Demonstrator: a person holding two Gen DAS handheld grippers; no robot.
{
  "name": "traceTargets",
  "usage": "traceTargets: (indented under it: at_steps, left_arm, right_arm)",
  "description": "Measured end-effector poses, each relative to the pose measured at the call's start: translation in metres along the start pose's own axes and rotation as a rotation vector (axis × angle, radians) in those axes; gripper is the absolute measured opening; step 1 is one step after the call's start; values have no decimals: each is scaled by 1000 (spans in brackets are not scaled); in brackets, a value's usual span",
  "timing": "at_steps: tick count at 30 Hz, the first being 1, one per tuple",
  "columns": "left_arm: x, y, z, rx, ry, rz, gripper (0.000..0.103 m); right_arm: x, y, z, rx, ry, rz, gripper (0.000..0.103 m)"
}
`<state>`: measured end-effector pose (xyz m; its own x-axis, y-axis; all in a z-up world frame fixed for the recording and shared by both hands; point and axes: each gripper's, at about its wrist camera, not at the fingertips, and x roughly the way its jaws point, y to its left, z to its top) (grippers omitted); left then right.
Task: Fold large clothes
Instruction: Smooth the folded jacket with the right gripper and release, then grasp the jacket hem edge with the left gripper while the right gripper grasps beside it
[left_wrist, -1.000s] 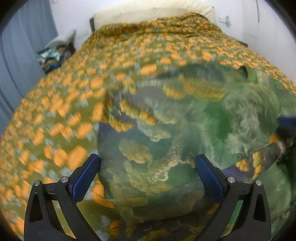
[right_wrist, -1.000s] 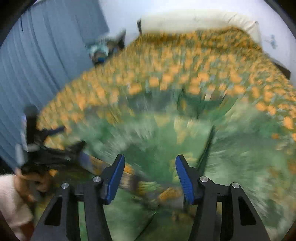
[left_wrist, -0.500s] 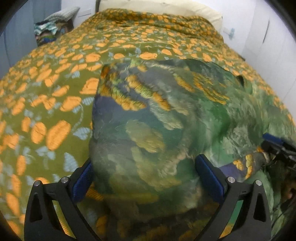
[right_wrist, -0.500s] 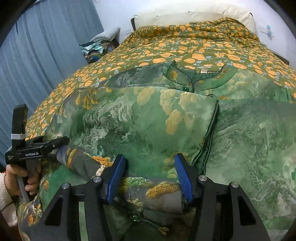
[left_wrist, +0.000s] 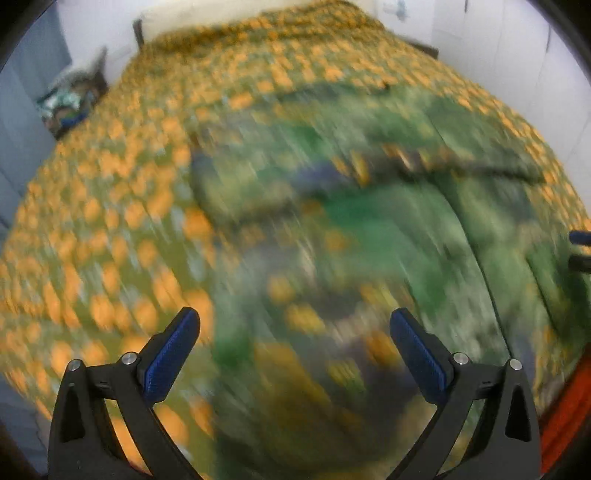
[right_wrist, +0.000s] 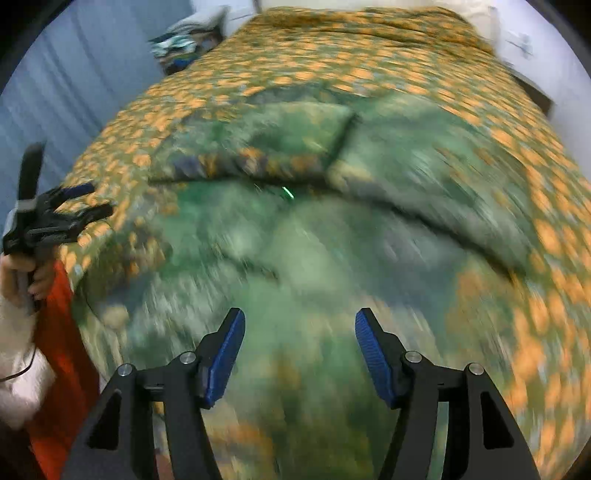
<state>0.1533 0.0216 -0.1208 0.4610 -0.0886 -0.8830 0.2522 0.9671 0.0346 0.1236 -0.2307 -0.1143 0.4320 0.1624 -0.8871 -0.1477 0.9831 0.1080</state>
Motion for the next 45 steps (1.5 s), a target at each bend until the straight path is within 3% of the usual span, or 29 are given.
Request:
traceTargets:
  at_steps: [2,4,5,8,11,16,20,23,26,29,32,38,45]
  left_arm:
    - [17,-10,-20,-14,51,-31,103]
    - [40,-20,-35,-1,100,2,103]
    - [44,-22,-38,8,93,18,103]
    - [29,-22,-35,0,61,35,102]
    - [-3,-11,-32,-51,-7,23,102]
    - [-52,25,-37,-147,-97,44,102]
    - [-84,54,-36,-184,-164,91,102]
    - [-98,74,-39,-182,-188,132,103]
    - [-88,85,-48,-188,-150,119,103]
    - [-64,88,-61,-229,-89,99,102]
    - [-47,84,-69,-242,-49,77,102]
    - [-17,73,-73,-175,56,76,103]
    - [21,57,-79,-133,207,-71,102]
  right_arm:
    - [3,-13,-29,98,-5,-46,76]
    - [26,-19,-54,173,39,-41,76]
    - [45,-21,-67,198,76,-47,76]
    - [50,-7,-74,145,25,-116,79]
    - [20,1,-70,145,-93,-72,78]
    - [-46,-1,-73,195,-295,-78,78]
    - [-121,-2,-70,171,-504,-153,78]
    - [-167,-5,-63,150,-593,-209,83]
    - [-179,-15,-59,140,-516,-279,88]
    - [-159,-31,-68,171,-405,-303,88]
    - [-128,-53,-82,253,-314,-231,88]
    - [-68,-100,-110,403,-86,-111,88]
    - [-15,-127,-116,456,95,64,88]
